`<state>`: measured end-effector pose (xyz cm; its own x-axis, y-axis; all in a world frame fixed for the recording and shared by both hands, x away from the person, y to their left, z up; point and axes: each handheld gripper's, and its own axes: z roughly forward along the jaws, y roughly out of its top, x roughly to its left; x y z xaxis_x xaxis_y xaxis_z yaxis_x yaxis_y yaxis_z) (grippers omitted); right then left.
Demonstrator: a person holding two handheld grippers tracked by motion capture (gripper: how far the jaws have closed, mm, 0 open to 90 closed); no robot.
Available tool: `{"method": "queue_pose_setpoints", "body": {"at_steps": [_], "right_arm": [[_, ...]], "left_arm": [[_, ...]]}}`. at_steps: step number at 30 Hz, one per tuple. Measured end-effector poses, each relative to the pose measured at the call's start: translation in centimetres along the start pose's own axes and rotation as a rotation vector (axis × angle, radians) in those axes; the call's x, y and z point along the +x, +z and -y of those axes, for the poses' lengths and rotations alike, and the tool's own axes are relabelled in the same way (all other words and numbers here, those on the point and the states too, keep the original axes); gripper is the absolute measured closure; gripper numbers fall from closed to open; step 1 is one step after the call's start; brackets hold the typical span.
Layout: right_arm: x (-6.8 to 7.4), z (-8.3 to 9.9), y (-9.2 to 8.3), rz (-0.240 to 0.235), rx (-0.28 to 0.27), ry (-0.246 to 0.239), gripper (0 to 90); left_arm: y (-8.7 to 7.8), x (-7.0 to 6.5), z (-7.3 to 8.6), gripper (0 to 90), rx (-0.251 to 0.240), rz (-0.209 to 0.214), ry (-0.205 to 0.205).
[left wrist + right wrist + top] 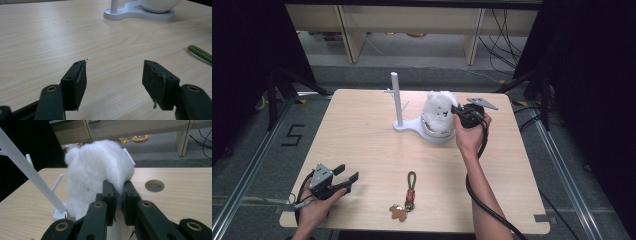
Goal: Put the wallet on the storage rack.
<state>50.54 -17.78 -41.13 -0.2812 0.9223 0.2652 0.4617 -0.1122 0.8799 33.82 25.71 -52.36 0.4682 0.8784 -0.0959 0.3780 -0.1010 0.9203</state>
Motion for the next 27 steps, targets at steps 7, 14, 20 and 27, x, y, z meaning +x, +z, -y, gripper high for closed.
{"method": "queue_pose_setpoints", "body": {"at_steps": [7, 14, 20, 27], "right_arm": [[-0.7, 0.6, 0.5, 0.033, -0.001, -0.030, 78.5], [-0.6, 0.6, 0.6, 0.052, 0.030, -0.036, 72.0], [-0.9, 0.4, 0.5, 0.051, 0.022, -0.073, 62.4], [-0.8, -0.3, -0.7, 0.016, -0.007, -0.067, 52.4]], "left_arm": [[0.0, 0.0, 0.0, 35.8, 0.005, -0.001, 0.004], [0.0, 0.0, 0.0, 35.7, 0.006, -0.001, 0.003], [0.0, 0.0, 0.0, 35.7, 0.005, 0.001, 0.000], [0.0, 0.0, 0.0, 35.3, 0.001, 0.004, -0.005]]}}
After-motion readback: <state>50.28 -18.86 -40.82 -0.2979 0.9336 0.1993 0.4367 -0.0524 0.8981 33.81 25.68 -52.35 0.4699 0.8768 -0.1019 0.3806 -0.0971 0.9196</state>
